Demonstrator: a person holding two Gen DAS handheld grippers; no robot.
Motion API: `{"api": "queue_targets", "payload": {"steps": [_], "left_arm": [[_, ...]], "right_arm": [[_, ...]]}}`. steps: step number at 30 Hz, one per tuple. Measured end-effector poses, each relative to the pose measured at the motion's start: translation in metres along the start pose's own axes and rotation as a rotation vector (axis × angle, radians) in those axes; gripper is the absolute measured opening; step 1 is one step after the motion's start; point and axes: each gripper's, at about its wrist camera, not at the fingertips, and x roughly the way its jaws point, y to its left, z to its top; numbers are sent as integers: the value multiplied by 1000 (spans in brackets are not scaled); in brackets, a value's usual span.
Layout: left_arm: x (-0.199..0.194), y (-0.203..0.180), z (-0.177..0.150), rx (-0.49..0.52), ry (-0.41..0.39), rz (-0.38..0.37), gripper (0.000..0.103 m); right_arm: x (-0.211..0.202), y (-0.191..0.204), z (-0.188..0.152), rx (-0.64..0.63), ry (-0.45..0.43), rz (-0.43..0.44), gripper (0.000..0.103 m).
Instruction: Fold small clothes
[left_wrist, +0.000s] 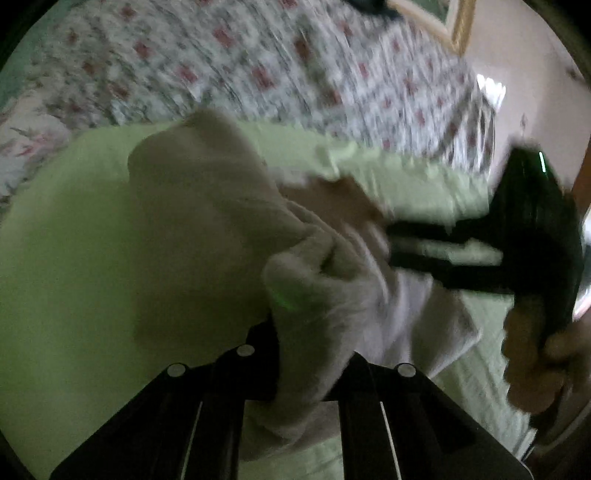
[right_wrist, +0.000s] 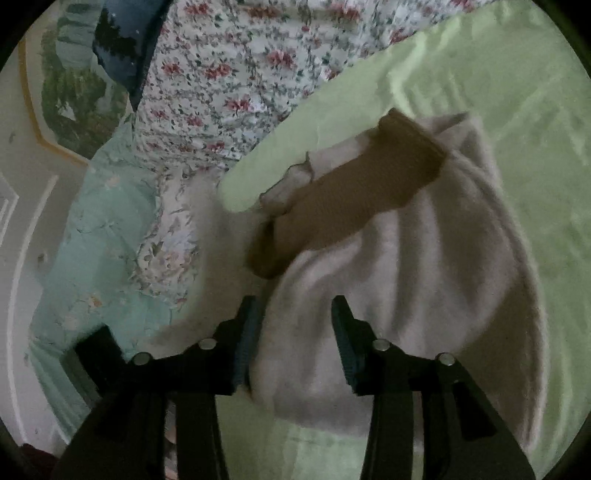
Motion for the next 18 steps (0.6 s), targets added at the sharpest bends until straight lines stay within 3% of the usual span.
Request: {"api": "queue_targets", "payload": {"steps": [3,9,11,13,18], "left_arm": [[8,-2,-10,16,9,6,7],[-1,5,-7,4,-7,-24,7],[-2,4,-5,21,-13,-7,7],[-7,1,-1,36,-22,3,7],[-28,-20,17,53,-62,-83,8]], "right_arm": [[29,2,14,5,64,38,60],[95,22,30,-51,169,41,62],[111,35,35,-95,164,60,52],[126,42,42,-96,175,42,18],[87,66,52,-175,87,78,17]]}}
